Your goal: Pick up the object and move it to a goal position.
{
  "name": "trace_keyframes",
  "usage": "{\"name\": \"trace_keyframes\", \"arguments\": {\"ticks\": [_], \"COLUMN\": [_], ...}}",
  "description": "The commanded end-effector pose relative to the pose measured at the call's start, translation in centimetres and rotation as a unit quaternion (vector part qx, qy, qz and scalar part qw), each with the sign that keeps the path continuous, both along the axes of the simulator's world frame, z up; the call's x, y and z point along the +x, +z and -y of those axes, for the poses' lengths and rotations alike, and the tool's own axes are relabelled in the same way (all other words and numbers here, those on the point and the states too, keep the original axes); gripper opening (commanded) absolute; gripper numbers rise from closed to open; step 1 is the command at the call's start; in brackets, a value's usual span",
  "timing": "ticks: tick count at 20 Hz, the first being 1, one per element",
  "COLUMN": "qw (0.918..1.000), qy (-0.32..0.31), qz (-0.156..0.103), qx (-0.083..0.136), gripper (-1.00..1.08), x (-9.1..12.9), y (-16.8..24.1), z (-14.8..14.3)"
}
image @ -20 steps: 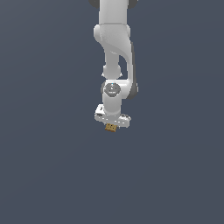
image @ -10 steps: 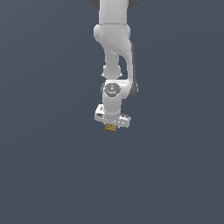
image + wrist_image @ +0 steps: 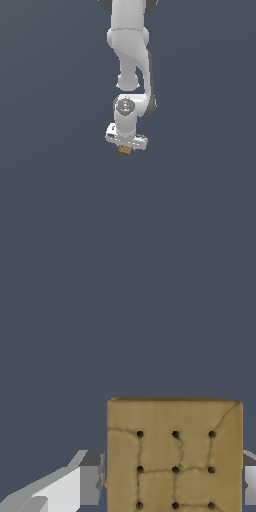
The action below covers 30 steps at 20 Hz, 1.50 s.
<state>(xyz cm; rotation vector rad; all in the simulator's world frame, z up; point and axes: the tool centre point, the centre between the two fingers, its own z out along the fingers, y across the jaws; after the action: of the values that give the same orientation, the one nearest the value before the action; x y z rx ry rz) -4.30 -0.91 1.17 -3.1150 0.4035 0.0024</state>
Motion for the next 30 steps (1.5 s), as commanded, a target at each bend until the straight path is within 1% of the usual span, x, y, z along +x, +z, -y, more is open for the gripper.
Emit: {"name": "trace_keyframes", "arguments": {"ticks": [1,18,25,30], "qw": [1.0000,1.0000,1.0000,1.0000], "qy": [-0.001,-0.001,-0.001,-0.001], "qz": [0.001,0.001,0.001,0.001], "qx": [0.000,0.000,0.000,0.000], "gripper": [-1.00,-1.00,-1.00,-1.00], "x": [1.1,10.5,13.7,15.6], "y": [0.1,0.2,0.2,0.2], "z": [0.6,4.7,6.1,6.9]}}
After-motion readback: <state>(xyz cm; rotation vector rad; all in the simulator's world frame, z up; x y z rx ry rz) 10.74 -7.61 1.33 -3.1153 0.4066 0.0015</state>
